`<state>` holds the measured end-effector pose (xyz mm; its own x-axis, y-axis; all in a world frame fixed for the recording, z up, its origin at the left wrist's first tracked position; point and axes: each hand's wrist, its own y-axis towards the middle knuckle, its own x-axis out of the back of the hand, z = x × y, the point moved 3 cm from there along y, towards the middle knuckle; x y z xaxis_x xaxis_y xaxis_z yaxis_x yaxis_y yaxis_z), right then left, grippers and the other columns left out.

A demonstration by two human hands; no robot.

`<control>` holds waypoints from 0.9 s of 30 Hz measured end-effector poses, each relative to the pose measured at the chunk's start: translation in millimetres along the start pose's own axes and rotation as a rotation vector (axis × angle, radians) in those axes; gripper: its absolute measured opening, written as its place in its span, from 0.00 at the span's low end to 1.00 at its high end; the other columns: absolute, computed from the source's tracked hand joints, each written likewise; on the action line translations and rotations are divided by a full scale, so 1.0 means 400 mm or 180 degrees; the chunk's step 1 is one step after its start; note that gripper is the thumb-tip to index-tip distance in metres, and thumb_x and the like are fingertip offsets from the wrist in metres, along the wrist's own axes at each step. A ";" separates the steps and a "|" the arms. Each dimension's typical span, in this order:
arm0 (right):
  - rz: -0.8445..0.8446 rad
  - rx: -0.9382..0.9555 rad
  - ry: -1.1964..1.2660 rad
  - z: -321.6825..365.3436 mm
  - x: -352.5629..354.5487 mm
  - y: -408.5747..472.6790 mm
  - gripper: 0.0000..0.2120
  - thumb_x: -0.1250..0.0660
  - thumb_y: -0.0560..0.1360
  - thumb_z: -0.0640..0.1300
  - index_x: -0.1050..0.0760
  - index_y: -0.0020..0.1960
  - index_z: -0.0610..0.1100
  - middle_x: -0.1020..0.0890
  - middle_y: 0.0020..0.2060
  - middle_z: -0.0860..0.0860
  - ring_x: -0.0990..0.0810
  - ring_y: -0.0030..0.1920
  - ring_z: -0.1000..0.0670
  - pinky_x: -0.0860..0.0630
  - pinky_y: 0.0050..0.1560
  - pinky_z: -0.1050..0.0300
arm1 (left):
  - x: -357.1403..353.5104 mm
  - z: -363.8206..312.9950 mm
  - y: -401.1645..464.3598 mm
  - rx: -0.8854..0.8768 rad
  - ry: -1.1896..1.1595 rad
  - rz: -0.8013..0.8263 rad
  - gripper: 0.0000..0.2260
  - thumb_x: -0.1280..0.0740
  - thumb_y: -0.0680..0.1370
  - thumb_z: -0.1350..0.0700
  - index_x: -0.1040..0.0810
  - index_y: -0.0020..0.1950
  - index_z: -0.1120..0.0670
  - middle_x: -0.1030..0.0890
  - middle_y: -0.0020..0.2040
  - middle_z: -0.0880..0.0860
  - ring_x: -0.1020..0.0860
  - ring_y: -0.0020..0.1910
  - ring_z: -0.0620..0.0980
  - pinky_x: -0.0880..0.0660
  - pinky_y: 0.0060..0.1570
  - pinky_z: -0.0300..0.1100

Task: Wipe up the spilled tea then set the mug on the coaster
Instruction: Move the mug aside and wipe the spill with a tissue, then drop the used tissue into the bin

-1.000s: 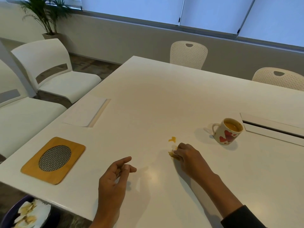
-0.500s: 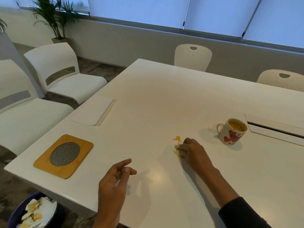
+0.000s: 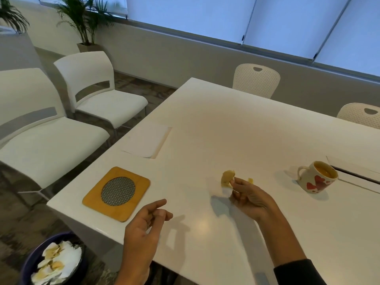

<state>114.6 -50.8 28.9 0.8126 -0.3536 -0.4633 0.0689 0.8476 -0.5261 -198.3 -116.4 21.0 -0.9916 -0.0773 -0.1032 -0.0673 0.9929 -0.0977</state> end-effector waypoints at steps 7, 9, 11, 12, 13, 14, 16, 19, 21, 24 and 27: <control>0.0673 -0.0332 -0.0108 -0.186 -0.377 0.011 0.20 0.25 0.70 0.34 0.17 0.62 0.36 0.12 0.49 0.43 0.13 0.44 0.48 0.14 0.44 0.56 | 0.147 -0.032 0.073 0.0063 -0.0296 -0.0099 0.13 0.23 0.73 0.47 0.15 0.57 0.41 0.12 0.51 0.50 0.14 0.53 0.47 0.21 0.55 0.42; 0.0815 -0.0347 -0.0299 -0.254 -0.491 0.016 0.22 0.25 0.70 0.35 0.18 0.64 0.34 0.13 0.52 0.40 0.13 0.46 0.46 0.15 0.51 0.52 | 0.209 -0.036 0.093 0.0050 -0.0415 -0.0266 0.14 0.21 0.72 0.47 0.15 0.57 0.42 0.12 0.52 0.50 0.14 0.54 0.47 0.19 0.54 0.42; 0.0951 -0.0366 -0.0459 -0.319 -0.588 0.020 0.20 0.25 0.71 0.36 0.18 0.63 0.33 0.12 0.53 0.38 0.12 0.48 0.43 0.14 0.52 0.51 | 0.272 -0.040 0.107 0.0011 -0.0547 -0.0424 0.14 0.21 0.72 0.48 0.14 0.56 0.44 0.12 0.52 0.51 0.14 0.54 0.49 0.18 0.52 0.40; 0.1015 -0.0387 -0.0532 -0.355 -0.636 0.024 0.18 0.25 0.72 0.36 0.17 0.62 0.33 0.12 0.53 0.38 0.12 0.48 0.43 0.14 0.50 0.51 | 0.313 -0.041 0.110 -0.0008 -0.0588 -0.0523 0.13 0.22 0.72 0.49 0.14 0.56 0.45 0.12 0.52 0.52 0.14 0.54 0.50 0.17 0.51 0.39; 0.1045 -0.0399 -0.0604 -0.384 -0.673 0.027 0.16 0.25 0.74 0.36 0.16 0.60 0.34 0.12 0.52 0.38 0.11 0.47 0.44 0.15 0.49 0.52 | 0.348 -0.042 0.113 -0.0012 -0.0612 -0.0624 0.12 0.22 0.73 0.50 0.14 0.56 0.46 0.12 0.52 0.52 0.13 0.54 0.50 0.18 0.50 0.38; 0.1054 -0.0427 -0.0694 -0.420 -0.712 0.033 0.13 0.25 0.75 0.35 0.15 0.59 0.35 0.12 0.51 0.38 0.12 0.45 0.45 0.16 0.48 0.52 | 0.393 -0.040 0.113 -0.0015 -0.0629 -0.0759 0.11 0.23 0.74 0.51 0.14 0.56 0.46 0.12 0.52 0.52 0.13 0.53 0.50 0.18 0.50 0.37; 0.1072 -0.0500 -0.0849 -0.494 -0.780 0.045 0.08 0.25 0.76 0.34 0.14 0.55 0.37 0.12 0.49 0.40 0.12 0.45 0.47 0.17 0.51 0.51 | 0.486 -0.031 0.110 -0.0027 -0.0614 -0.1044 0.10 0.23 0.75 0.54 0.13 0.56 0.46 0.12 0.50 0.53 0.13 0.52 0.51 0.18 0.49 0.36; 0.1247 -0.0657 -0.1160 -0.605 -0.866 0.056 0.07 0.24 0.76 0.35 0.13 0.54 0.39 0.11 0.49 0.40 0.12 0.47 0.46 0.16 0.50 0.53 | 0.610 -0.010 0.097 0.0019 -0.0547 -0.1350 0.09 0.24 0.76 0.57 0.13 0.54 0.47 0.12 0.49 0.53 0.13 0.50 0.50 0.19 0.47 0.35; 0.1337 -0.0742 -0.1394 -0.677 -0.922 0.060 0.05 0.24 0.76 0.36 0.12 0.52 0.40 0.11 0.47 0.41 0.12 0.44 0.48 0.16 0.45 0.57 | 0.687 0.010 0.087 0.0092 -0.0510 -0.1557 0.08 0.24 0.76 0.58 0.13 0.54 0.48 0.11 0.49 0.51 0.13 0.50 0.49 0.19 0.47 0.34; 0.1430 -0.0666 -0.1642 -0.767 -1.005 0.078 0.05 0.25 0.77 0.36 0.12 0.52 0.40 0.10 0.47 0.40 0.12 0.42 0.49 0.16 0.42 0.60 | 0.793 0.040 0.080 0.0196 -0.0550 -0.1899 0.08 0.23 0.76 0.58 0.13 0.53 0.49 0.11 0.50 0.51 0.13 0.51 0.49 0.18 0.47 0.36; 0.1518 -0.0686 -0.1754 -0.861 -1.097 0.107 0.06 0.25 0.77 0.34 0.13 0.53 0.37 0.10 0.45 0.39 0.12 0.41 0.48 0.16 0.41 0.59 | 0.897 0.068 0.085 0.0335 -0.0583 -0.2168 0.08 0.24 0.76 0.56 0.13 0.55 0.48 0.11 0.51 0.52 0.13 0.53 0.51 0.19 0.52 0.44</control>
<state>-438.3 4.5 -36.1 0.9014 0.3284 -0.2821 -0.4310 0.7431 -0.5119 -553.6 -112.8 -46.3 -0.6979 -0.7005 -0.1489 -0.6452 0.7053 -0.2937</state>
